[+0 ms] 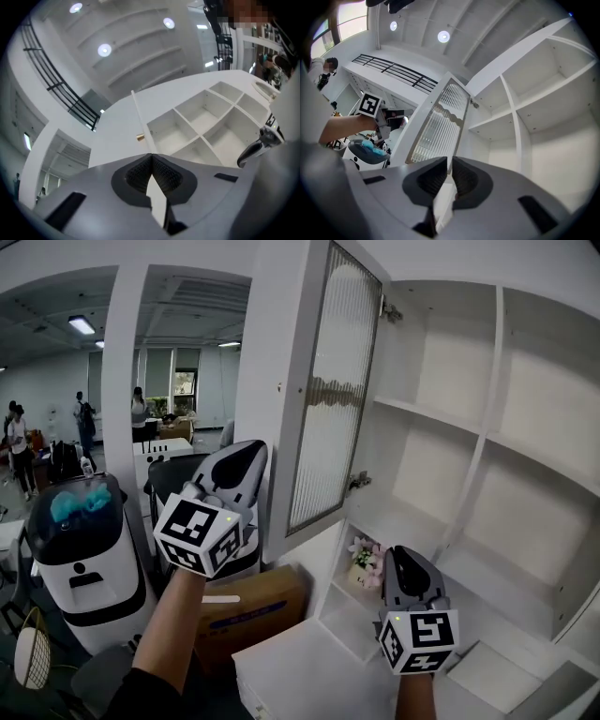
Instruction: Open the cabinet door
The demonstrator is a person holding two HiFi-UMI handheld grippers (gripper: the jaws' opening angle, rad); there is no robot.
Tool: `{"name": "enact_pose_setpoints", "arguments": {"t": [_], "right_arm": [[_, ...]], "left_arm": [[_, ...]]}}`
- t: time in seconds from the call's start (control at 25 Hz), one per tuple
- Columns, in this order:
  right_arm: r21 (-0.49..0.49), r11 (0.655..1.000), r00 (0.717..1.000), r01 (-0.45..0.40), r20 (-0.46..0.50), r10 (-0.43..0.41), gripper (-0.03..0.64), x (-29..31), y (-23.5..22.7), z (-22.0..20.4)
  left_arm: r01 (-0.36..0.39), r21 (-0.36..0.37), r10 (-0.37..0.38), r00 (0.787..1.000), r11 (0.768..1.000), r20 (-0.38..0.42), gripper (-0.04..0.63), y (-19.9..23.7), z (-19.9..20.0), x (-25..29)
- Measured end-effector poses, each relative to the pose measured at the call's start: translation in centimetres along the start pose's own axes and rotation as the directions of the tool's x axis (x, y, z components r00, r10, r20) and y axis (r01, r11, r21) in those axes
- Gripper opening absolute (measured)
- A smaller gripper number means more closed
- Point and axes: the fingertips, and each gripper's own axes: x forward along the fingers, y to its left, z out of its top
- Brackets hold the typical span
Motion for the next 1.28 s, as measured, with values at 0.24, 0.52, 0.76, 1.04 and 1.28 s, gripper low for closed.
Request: {"name": "enact_pose_setpoints", "arguments": {"t": [0.24,0.52,0.76,1.04,1.28], "right_arm": [[0.014,1.0,1.0,0.01,-0.02,-0.01,0.043,-1.2,-0.7,-1.1],[0.005,0.996,0.995,0.092,-0.033,-0.092,0.043,-4.2,-3.9,-1.2],[-0.018,0.966,0.964,0.259,-0.064,-0.26,0.043,-10.4,-9.8,-1.6],[-0.083,0.862,0.857,0.5,-0.096,-0.507,0.042,-21.1,-17.8,-0.7],[-0.13,0.762,0.753,0.635,-0.115,-0.648,0.035,-29.0,-21.2,-0.5]], "left_arm": [[0.038,0.018,-0.038,0.999,0.999,-0.013,0.009,-4.3,-0.4,-1.8],[0.121,-0.104,-0.125,0.992,0.987,-0.032,0.009,-10.3,-2.9,0.4],[0.249,-0.226,-0.255,0.967,0.942,0.003,0.008,-20.1,-3.2,3.2],[0.463,-0.375,-0.456,0.883,0.803,0.113,0.008,-34.9,-0.6,5.7],[0.563,-0.425,-0.554,0.817,0.709,0.159,0.008,-43.1,0.9,4.8]]}}
